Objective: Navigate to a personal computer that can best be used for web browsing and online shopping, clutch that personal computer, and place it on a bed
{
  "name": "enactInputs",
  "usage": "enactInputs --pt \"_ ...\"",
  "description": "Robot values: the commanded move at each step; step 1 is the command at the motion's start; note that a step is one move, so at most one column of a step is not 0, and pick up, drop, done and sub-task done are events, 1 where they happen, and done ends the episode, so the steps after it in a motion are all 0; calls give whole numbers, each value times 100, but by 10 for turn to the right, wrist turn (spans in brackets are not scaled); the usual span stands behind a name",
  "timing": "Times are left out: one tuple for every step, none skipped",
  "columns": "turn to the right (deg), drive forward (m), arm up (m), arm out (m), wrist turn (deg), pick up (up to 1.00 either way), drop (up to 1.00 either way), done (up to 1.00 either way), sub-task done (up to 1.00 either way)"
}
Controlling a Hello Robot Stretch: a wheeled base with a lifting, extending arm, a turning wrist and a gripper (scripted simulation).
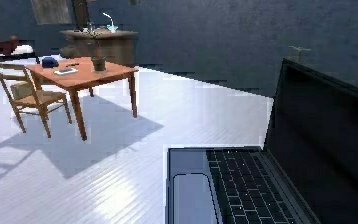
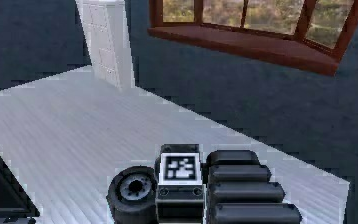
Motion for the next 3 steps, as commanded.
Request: enactInputs --pt "-450 0 0 0 0 0 0 0 0" --pt "-60 0 0 0 0 0 0 0 0" --pt "0 100 0 0 0 0 0 0 0"
